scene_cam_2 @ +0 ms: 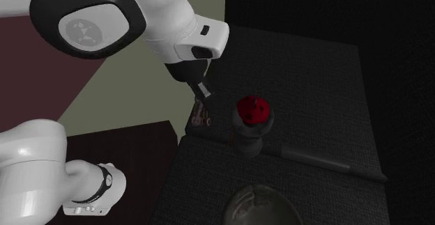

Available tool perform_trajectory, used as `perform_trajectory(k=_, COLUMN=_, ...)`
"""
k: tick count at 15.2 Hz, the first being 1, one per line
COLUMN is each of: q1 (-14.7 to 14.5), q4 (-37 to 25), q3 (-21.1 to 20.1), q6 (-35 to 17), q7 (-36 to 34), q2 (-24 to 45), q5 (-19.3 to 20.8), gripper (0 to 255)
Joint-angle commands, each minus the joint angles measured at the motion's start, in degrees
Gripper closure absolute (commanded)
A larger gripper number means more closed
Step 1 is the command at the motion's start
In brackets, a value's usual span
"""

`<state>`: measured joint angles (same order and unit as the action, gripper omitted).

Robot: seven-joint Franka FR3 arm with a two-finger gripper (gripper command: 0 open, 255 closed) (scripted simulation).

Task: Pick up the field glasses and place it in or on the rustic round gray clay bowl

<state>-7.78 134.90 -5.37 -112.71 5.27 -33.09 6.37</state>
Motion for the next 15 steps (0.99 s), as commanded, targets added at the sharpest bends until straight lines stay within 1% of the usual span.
perform_trajectory(k=1, q1=0.89, q4=-0.22, q3=2.01, q6=-0.72, q7=2.42, q2=0.66, q5=0.71, gripper=255)
perform_trajectory(k=8, q1=4.2, q4=-2.72, q3=9.94, q6=-3.41, q7=12.03, q2=4.58, q5=2.85, gripper=255)
perform_trajectory(k=15, q1=6.66, q4=-8.41, q3=17.65, q6=-5.72, q7=21.81, q2=11.34, q5=3.09, gripper=255)
